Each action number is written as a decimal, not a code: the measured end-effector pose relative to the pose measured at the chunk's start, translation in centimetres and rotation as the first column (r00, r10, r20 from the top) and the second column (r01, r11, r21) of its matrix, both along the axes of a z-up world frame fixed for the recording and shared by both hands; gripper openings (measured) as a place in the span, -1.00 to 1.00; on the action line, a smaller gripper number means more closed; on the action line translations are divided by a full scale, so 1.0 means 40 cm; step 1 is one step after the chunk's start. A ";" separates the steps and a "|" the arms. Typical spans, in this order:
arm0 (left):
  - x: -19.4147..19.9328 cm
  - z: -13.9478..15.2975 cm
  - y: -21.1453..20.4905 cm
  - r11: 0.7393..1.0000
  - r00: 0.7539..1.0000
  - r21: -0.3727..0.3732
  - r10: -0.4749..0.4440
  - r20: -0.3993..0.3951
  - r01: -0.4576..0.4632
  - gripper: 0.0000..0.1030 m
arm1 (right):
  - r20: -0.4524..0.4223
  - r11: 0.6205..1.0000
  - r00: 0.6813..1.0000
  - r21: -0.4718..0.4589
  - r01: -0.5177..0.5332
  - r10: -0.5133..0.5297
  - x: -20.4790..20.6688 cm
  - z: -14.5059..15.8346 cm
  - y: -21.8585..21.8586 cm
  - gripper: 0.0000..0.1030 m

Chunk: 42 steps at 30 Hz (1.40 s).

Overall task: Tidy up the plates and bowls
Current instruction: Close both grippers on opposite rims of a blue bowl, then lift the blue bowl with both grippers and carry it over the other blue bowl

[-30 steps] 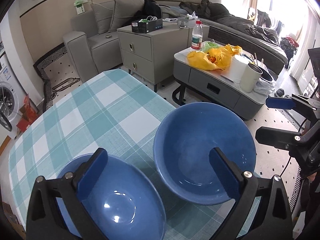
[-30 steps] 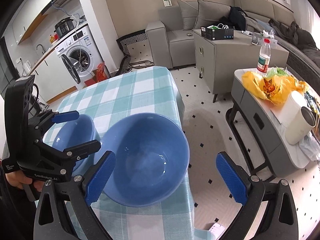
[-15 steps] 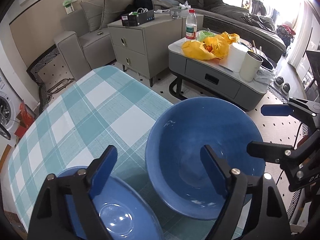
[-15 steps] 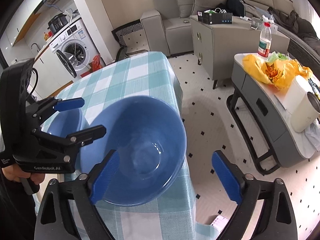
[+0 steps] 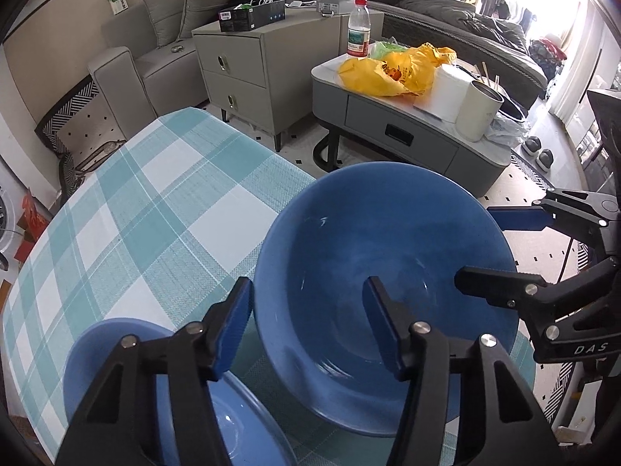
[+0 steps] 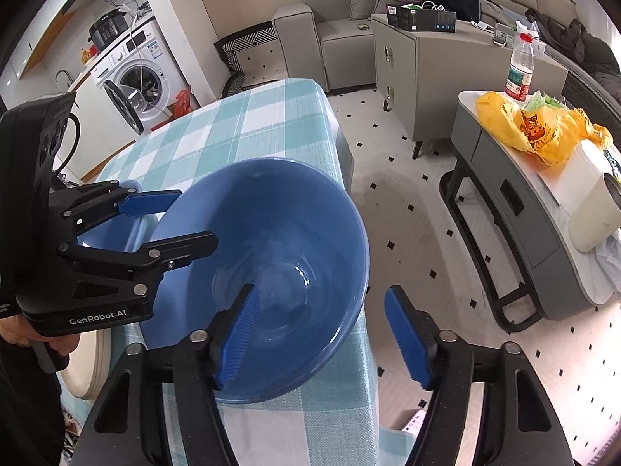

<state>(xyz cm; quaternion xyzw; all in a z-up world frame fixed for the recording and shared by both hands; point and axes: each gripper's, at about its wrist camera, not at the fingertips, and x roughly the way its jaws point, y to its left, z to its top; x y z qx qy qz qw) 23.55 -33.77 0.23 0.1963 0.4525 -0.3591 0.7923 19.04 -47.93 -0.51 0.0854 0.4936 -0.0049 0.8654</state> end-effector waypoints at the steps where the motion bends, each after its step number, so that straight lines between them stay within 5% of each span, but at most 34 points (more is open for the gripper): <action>1: 0.000 -0.001 0.000 1.000 1.000 0.000 0.000 -0.002 0.000 0.11 | -0.002 1.000 1.000 0.001 -0.001 0.001 0.000 -0.003 0.001 0.32; 32: -0.023 -0.008 -0.020 1.000 0.999 0.016 -0.020 0.038 0.019 -0.36 | -0.029 1.000 1.000 -0.023 0.001 -0.001 -0.046 -0.023 -0.006 -0.17; 42: -0.016 -0.004 -0.009 1.000 1.000 -0.004 0.002 0.023 -0.002 -0.49 | -0.026 0.999 0.999 -0.033 0.037 -0.038 -0.057 -0.015 -0.030 -0.62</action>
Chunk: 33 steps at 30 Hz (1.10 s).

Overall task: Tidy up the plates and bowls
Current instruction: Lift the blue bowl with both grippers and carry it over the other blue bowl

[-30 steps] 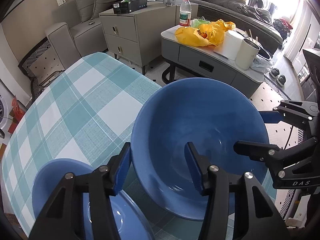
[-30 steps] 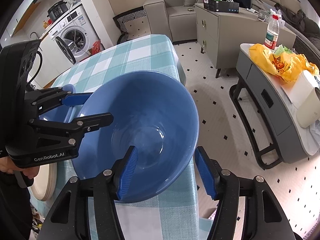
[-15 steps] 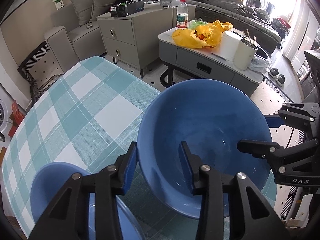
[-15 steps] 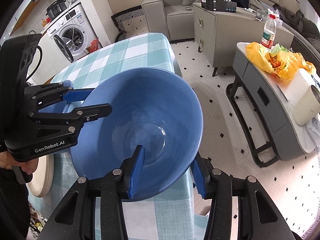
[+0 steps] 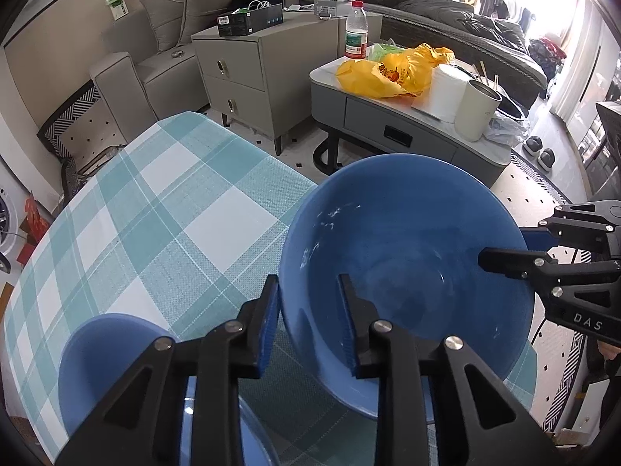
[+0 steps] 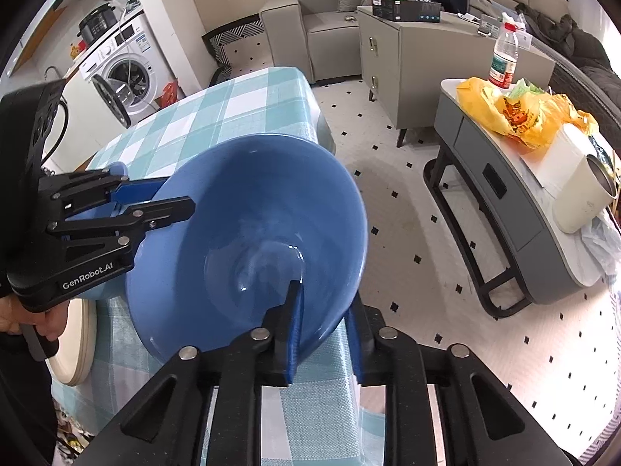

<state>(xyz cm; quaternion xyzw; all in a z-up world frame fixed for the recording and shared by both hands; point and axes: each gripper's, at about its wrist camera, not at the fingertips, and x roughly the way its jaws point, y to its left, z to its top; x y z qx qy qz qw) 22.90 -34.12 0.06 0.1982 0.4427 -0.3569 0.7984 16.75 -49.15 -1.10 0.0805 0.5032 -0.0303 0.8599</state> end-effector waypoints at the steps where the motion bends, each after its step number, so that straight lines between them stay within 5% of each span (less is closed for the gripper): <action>1: 0.000 0.001 0.000 1.000 1.000 0.000 0.001 0.001 -0.001 -0.50 | 0.003 1.000 1.000 -0.003 0.002 -0.002 -0.001 0.002 -0.001 -0.63; 16: -0.017 0.044 0.005 0.999 0.999 -0.047 0.020 0.032 -0.019 -0.53 | 0.044 0.999 0.999 -0.035 0.020 -0.018 -0.015 0.051 -0.006 -0.67; 33: -0.059 0.164 0.074 0.988 0.991 -0.143 0.075 0.108 -0.059 -0.53 | 0.140 0.996 0.990 -0.086 0.004 0.008 -0.060 0.190 0.042 -0.67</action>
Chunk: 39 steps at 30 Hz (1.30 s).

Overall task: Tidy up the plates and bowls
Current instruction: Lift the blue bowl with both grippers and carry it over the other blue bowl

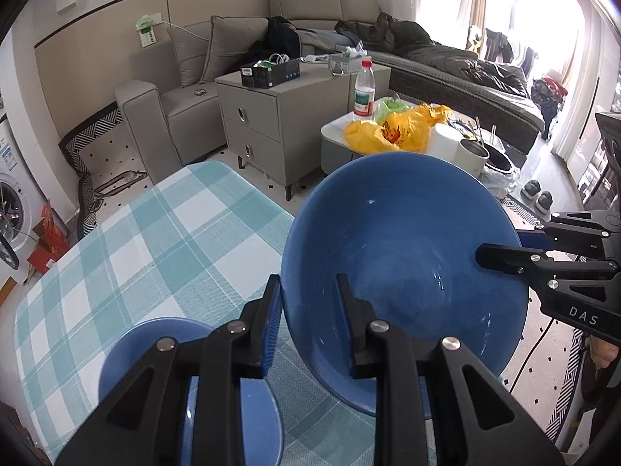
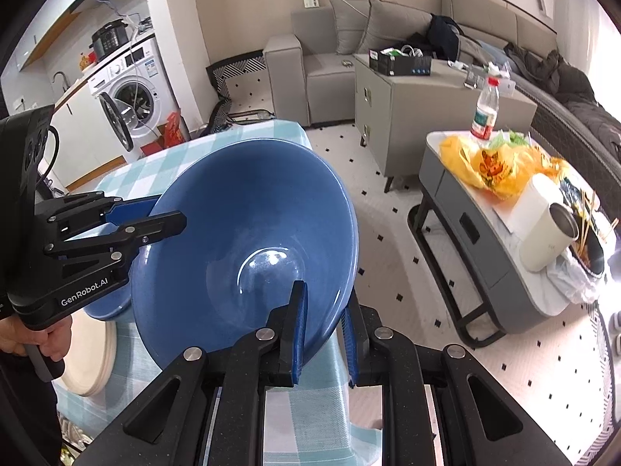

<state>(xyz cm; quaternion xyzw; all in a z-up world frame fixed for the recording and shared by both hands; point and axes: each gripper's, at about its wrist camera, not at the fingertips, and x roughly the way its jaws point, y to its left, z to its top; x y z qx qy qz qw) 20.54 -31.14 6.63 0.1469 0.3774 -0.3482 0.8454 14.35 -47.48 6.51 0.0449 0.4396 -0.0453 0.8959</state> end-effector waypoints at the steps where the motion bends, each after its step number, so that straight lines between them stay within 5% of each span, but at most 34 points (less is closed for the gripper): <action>1: -0.002 0.009 0.009 1.000 1.000 -0.006 0.008 0.007 -0.008 -0.53 | 0.008 1.000 1.000 -0.004 -0.006 0.006 0.000 0.012 0.011 -0.67; 19: -0.027 0.111 0.238 0.983 0.977 -0.058 0.181 0.109 -0.175 -0.53 | 0.084 0.987 0.984 -0.031 -0.156 0.158 0.051 0.128 0.230 -0.67; 39: -0.011 0.036 0.436 0.939 0.936 -0.027 0.344 0.069 -0.343 -0.53 | 0.031 0.951 0.950 0.002 -0.310 0.310 0.161 0.051 0.435 -0.67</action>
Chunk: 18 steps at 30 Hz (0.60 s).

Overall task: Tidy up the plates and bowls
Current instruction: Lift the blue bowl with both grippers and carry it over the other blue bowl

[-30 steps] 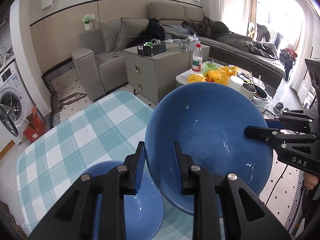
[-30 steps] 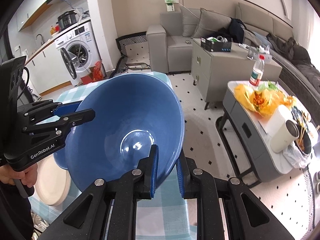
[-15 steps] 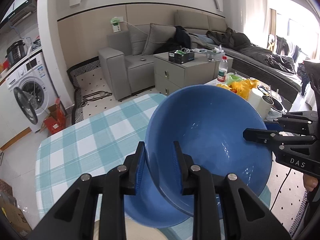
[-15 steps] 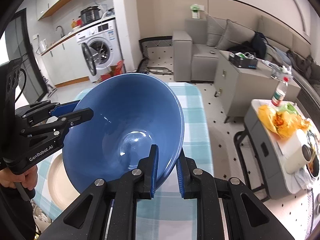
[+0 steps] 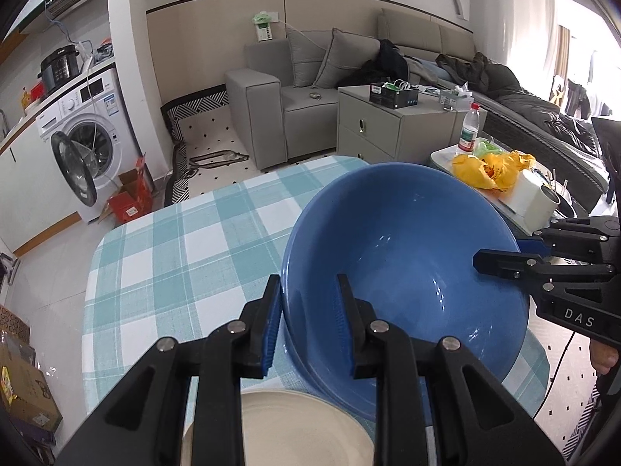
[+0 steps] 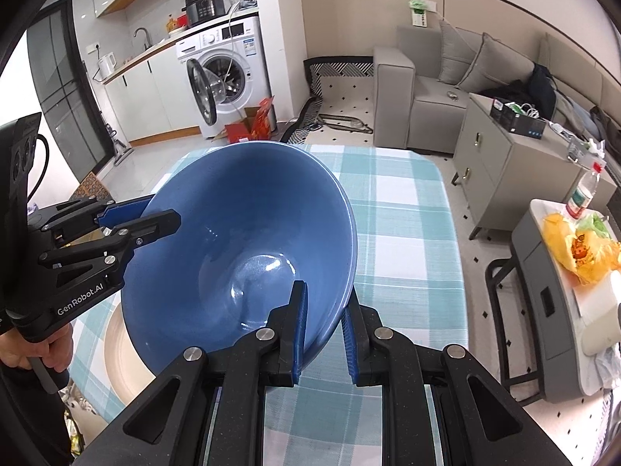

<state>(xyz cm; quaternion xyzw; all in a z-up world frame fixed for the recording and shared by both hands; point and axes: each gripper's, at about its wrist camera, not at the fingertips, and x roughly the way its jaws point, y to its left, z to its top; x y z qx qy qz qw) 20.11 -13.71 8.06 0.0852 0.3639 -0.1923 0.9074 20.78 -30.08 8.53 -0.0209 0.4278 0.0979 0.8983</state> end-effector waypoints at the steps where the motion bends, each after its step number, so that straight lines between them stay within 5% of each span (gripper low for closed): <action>1: 0.003 -0.006 0.004 1.000 1.000 0.003 0.005 -0.004 -0.005 -0.53 | -0.004 1.000 1.000 0.001 -0.006 0.006 0.005 -0.007 0.004 -0.67; 18: 0.034 -0.089 0.018 0.999 0.997 0.030 0.024 -0.071 -0.022 -0.53 | -0.086 1.000 0.996 -0.014 -0.026 0.025 0.060 -0.109 0.027 -0.67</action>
